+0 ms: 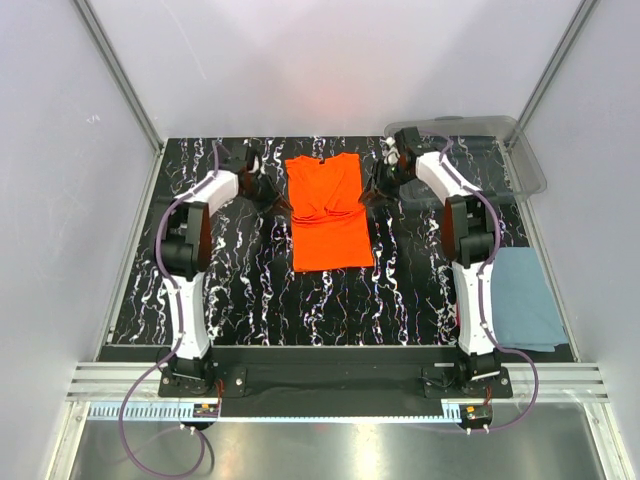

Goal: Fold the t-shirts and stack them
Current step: Fold the tshirt

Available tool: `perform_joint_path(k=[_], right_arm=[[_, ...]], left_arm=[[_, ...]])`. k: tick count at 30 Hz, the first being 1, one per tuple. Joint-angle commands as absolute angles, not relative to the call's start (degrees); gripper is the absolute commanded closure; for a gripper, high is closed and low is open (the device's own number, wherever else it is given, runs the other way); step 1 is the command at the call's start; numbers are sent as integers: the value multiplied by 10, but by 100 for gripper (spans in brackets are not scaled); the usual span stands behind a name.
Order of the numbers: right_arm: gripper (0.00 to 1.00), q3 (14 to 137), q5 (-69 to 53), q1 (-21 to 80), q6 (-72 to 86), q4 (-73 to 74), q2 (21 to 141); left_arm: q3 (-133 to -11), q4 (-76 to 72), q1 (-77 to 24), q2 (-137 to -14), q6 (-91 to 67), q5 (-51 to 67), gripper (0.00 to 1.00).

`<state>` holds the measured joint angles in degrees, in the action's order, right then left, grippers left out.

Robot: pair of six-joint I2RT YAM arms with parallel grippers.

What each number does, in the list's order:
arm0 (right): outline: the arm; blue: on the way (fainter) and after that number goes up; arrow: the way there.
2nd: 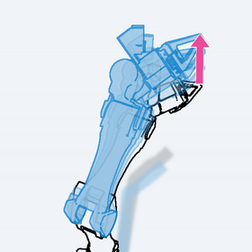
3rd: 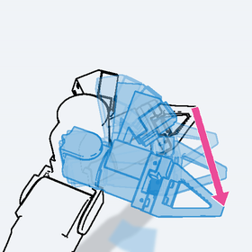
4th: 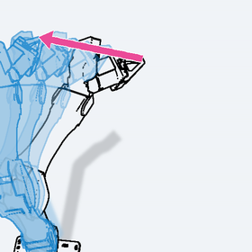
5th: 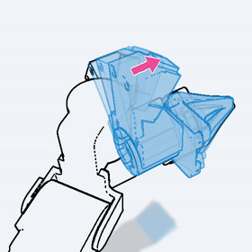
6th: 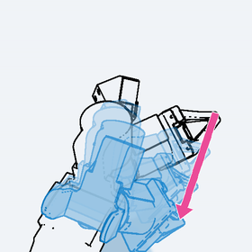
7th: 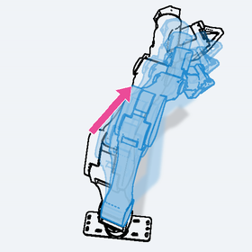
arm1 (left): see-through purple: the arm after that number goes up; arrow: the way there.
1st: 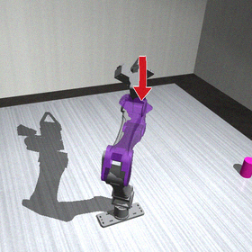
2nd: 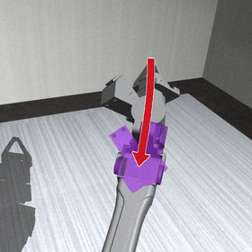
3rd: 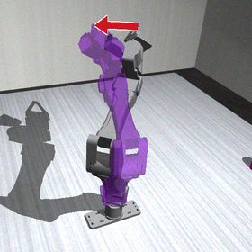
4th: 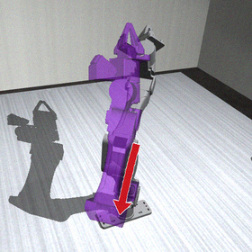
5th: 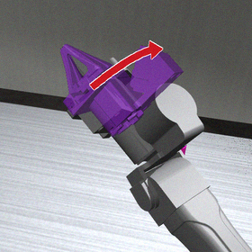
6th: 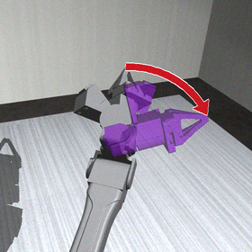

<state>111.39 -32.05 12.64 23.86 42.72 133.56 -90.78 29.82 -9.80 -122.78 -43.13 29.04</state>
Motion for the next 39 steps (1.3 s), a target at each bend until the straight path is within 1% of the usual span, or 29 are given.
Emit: perform_joint_path(k=[1,3,5,6,8,9,11,12,15,16,20,26,32,38,39], right_arm=[[56,1252,-284,102,186,515,1359],[53,1322,-231,93,148,556,1355],[53,1334,-204,92,135,584,1337],[53,1325,-208,94,141,583,1307],[54,1260,-224,103,158,561,1274],[54,1195,-221,112,170,548,1235],[54,1124,-198,145,186,486,1196],[54,1061,-191,156,209,466,1165],[53,971,-137,212,248,398,1130],[52,956,-105,224,260,393,1127],[51,921,-48,279,292,381,1143],[50,943,-3,298,271,372,1200],[50,1008,31,298,236,376,1253],[49,1108,55,295,183,382,1317],[49,1141,57,294,178,386,1339]], left_arm=[[-997,344,-86,-1179,-360,216,68],[-1000,374,-91,-1116,-303,169,64],[-970,374,-99,-1070,-277,149,60],[-930,372,-104,-1052,-263,158,59],[-881,347,-124,-1002,-254,191,60],[-825,333,-133,-985,-259,198,60],[-773,281,-160,-955,-288,219,64],[-736,265,-179,-950,-300,221,65],[-708,222,-205,-963,-333,229,65],[-707,215,-219,-971,-342,227,64],[-699,157,-231,-1012,-383,221,61],[-743,149,-233,-1087,-399,200,60],[-783,147,-223,-1135,-382,206,59],[-823,131,-182,-1179,-395,241,58],[-835,133,-176,-1189,-389,239,58]])
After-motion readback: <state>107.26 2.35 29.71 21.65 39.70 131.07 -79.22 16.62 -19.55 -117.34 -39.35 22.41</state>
